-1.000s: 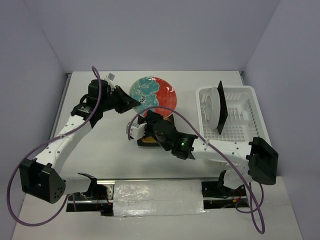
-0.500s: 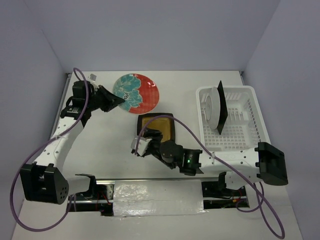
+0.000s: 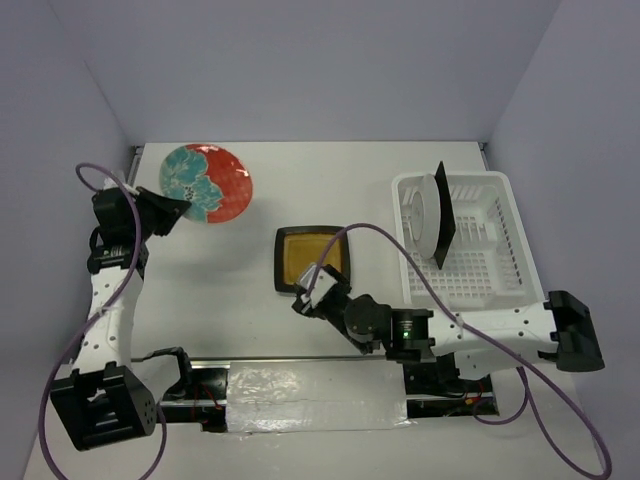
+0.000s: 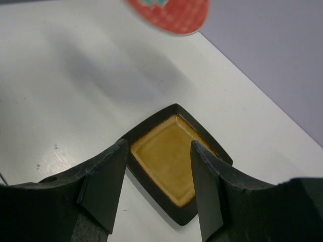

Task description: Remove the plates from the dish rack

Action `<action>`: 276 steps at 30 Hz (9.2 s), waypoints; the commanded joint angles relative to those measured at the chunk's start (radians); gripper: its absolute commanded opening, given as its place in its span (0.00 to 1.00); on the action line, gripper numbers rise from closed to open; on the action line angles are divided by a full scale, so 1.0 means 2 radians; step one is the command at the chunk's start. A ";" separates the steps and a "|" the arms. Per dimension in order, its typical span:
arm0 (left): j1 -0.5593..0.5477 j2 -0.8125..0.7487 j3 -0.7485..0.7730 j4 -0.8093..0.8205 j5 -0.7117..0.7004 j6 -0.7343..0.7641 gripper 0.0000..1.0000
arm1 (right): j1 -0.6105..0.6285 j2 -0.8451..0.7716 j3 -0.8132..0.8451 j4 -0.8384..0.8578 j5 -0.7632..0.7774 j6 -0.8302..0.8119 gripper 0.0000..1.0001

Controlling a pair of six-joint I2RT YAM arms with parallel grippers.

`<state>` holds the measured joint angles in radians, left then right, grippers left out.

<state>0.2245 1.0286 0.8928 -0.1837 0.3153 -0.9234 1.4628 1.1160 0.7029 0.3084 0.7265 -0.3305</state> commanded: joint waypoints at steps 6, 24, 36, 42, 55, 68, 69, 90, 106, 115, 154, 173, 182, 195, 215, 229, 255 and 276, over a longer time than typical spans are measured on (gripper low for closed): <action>0.049 -0.046 -0.107 0.134 0.014 -0.012 0.00 | 0.003 -0.138 -0.037 -0.035 0.036 0.092 0.60; 0.057 -0.076 -0.245 0.178 -0.045 0.010 0.00 | 0.003 -0.189 -0.063 -0.051 0.055 0.104 0.61; 0.058 0.013 -0.242 0.192 -0.072 0.032 0.67 | 0.003 -0.156 -0.045 -0.028 0.087 0.078 0.61; 0.060 0.001 -0.241 0.161 -0.135 0.035 0.76 | 0.003 -0.155 -0.041 -0.015 0.094 0.069 0.60; 0.060 -0.043 -0.183 0.052 -0.178 0.034 0.99 | -0.034 -0.169 0.082 -0.205 0.210 0.246 0.63; -0.293 -0.027 0.015 -0.016 -0.188 0.154 1.00 | -0.504 -0.107 0.278 -0.403 -0.149 0.216 0.62; -0.334 -0.018 0.016 -0.006 -0.186 0.169 1.00 | -0.540 -0.096 0.285 -0.409 -0.193 0.227 0.62; -0.456 -0.020 -0.115 0.147 -0.121 0.194 0.94 | -0.820 0.026 0.244 -0.371 -0.500 0.242 0.46; -0.465 -0.043 -0.133 0.155 -0.131 0.183 0.94 | -0.841 0.069 0.227 -0.361 -0.532 0.236 0.44; -0.465 -0.033 -0.130 0.155 -0.118 0.181 0.94 | -0.842 0.095 0.230 -0.363 -0.548 0.234 0.43; -0.465 -0.040 -0.125 0.148 -0.141 0.184 0.94 | -0.847 0.127 0.283 -0.325 -0.629 0.237 0.00; -0.466 -0.050 -0.126 0.142 -0.148 0.186 0.94 | -0.847 0.105 0.425 -0.381 -0.583 0.258 0.00; -0.467 -0.066 -0.124 0.119 -0.198 0.173 0.95 | -0.812 0.138 0.622 -0.475 -0.538 0.221 0.00; -0.461 -0.122 -0.065 0.000 -0.290 0.103 0.99 | -0.450 0.073 0.512 -0.289 -0.376 -0.110 0.00; -0.401 -0.158 0.156 -0.234 -0.293 0.158 1.00 | -0.271 0.036 0.015 0.170 -0.365 -0.441 0.00; -0.402 -0.203 0.131 -0.227 -0.345 0.178 0.99 | -0.255 0.164 -0.075 0.393 -0.370 -0.543 0.00; -0.402 -0.211 0.070 -0.174 -0.283 0.166 1.00 | -0.221 0.289 -0.127 0.538 -0.316 -0.502 0.00; -0.401 -0.221 0.064 -0.174 -0.288 0.169 1.00 | -0.219 0.348 -0.137 0.579 -0.309 -0.480 0.09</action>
<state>-0.5831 0.6025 1.0115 -0.5686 -0.2565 -0.5827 1.0176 1.8225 0.4129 1.1172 0.0769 -1.2598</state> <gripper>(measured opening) 0.995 0.132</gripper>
